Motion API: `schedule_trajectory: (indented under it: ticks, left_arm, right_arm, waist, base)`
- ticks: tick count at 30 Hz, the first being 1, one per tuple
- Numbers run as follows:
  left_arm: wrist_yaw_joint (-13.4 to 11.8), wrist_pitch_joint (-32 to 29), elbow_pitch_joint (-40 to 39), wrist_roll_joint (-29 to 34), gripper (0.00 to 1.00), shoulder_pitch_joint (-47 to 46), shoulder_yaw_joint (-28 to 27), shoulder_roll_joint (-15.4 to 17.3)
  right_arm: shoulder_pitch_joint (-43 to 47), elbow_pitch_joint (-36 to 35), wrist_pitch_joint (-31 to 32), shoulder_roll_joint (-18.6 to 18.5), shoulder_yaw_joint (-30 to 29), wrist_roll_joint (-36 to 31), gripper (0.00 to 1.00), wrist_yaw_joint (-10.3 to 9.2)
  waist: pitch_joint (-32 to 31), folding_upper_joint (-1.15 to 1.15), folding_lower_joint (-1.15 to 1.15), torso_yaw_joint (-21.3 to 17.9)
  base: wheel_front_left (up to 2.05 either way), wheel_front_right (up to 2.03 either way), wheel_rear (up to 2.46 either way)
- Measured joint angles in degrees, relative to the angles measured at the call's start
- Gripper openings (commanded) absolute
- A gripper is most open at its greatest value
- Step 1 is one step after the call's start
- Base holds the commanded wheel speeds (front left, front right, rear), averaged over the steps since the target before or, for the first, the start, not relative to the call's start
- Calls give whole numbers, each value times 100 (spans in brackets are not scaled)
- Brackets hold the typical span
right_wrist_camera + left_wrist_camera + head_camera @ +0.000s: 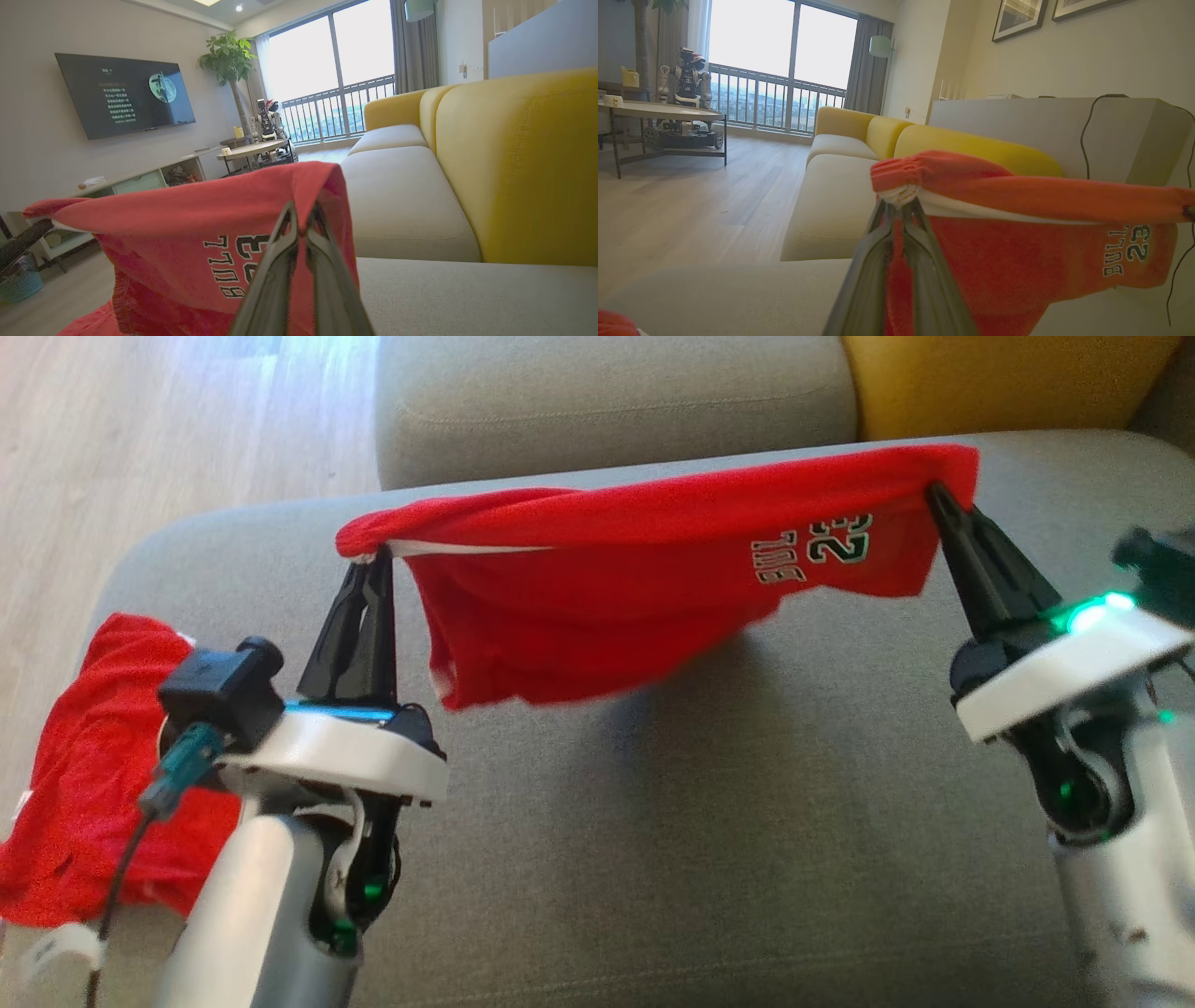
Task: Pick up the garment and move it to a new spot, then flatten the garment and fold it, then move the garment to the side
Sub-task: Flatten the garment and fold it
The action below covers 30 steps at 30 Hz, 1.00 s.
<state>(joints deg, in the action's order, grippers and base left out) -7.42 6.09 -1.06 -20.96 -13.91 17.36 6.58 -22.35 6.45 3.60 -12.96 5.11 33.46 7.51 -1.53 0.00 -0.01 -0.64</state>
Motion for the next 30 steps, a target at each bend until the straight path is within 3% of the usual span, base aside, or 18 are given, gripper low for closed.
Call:
schedule_trajectory:
  ticks: [4, 8, 12, 15, 19, 21, 26, 30]
  left_arm:
    - [-129, -352, -588, -222, 0, 215, -91, 0]
    - [-219, -834, -1007, -508, 0, 353, -171, 10]
    - [-215, -1477, -1049, -504, 0, 139, -110, 199]
    - [-192, -2087, -820, -634, 0, -616, -73, 203]
    - [-164, -2814, -153, -817, 0, -2318, -87, 132]
    - [-163, -2859, 293, -654, 0, -3262, -85, 108]
    - [-169, -2102, 1474, -56, 0, -5458, -102, -85]
    - [-166, -1430, 2398, 64, 0, -6271, -133, -305]
  right_arm:
    - [583, -900, 608, 525, -553, -146, 0, 0]
    - [889, -1573, 1216, 818, -839, -248, 0, 0]
    - [714, -1808, 1671, 902, -1072, -432, 0, 0]
    - [7, -1731, 1939, 907, -1156, -589, 0, 0]
    - [-1689, -1017, 2089, 844, -1345, -751, 0, 0]
    - [-2614, -471, 1944, 743, -1402, -862, 0, 0]
    - [-4519, 881, 922, 353, -1143, -1292, 0, 0]
    - [-5150, 1839, 181, 276, -973, -1259, 0, 0]
  waist:
    - [-55, 0, 0, -61]
    - [4, 0, 0, -99]
    - [199, 0, 0, -114]
    - [500, 0, 0, -120]
    - [1056, 0, 1, -138]
    - [1381, 0, 2, -153]
    - [2224, 0, 3, -194]
    - [2802, 0, 4, -215]
  base:
    - [0, 0, 0]
    - [0, 0, 0]
    - [0, 0, 0]
    - [0, 0, 0]
    - [0, 0, 0]
    - [0, 0, 0]
    - [0, 0, 0]
    - [0, 0, 0]
